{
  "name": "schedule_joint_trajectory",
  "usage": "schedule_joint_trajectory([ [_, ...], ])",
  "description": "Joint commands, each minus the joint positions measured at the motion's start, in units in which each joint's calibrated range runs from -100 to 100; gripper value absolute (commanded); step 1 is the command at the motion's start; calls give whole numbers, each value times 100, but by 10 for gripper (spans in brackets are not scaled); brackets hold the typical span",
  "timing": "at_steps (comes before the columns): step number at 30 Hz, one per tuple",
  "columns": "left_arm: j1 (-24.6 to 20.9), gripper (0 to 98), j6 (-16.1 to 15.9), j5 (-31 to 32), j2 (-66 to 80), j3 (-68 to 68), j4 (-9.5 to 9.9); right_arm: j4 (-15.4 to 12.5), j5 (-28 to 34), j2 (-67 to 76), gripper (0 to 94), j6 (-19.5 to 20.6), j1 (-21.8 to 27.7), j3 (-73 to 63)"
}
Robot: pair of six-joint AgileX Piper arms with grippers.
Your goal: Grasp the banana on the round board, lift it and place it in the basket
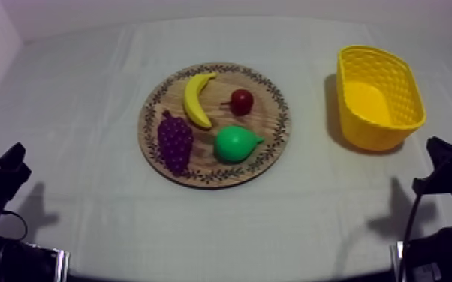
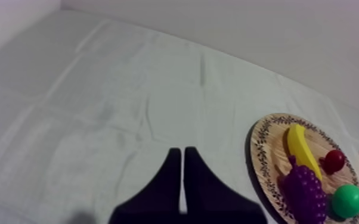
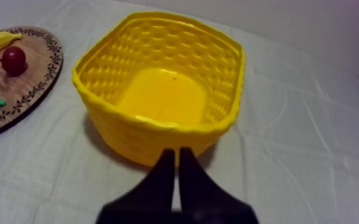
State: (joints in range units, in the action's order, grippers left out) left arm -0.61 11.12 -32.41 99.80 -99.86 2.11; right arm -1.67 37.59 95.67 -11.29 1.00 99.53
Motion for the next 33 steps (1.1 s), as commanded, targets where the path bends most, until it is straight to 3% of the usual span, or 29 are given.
schedule_joint_trajectory([
  [1,0,1,-1,0,3,-3,2,-1,-1,0,6,-2,0,3],
  [23,0,1,-1,0,3,-3,2,-1,-1,0,6,-5,-2,3],
  [27,0,1,-1,0,3,-3,2,-13,3,-86,6,-160,-44,3],
  [33,0,1,-1,0,3,-3,2,-47,-635,-1482,6,-229,114,-649],
])
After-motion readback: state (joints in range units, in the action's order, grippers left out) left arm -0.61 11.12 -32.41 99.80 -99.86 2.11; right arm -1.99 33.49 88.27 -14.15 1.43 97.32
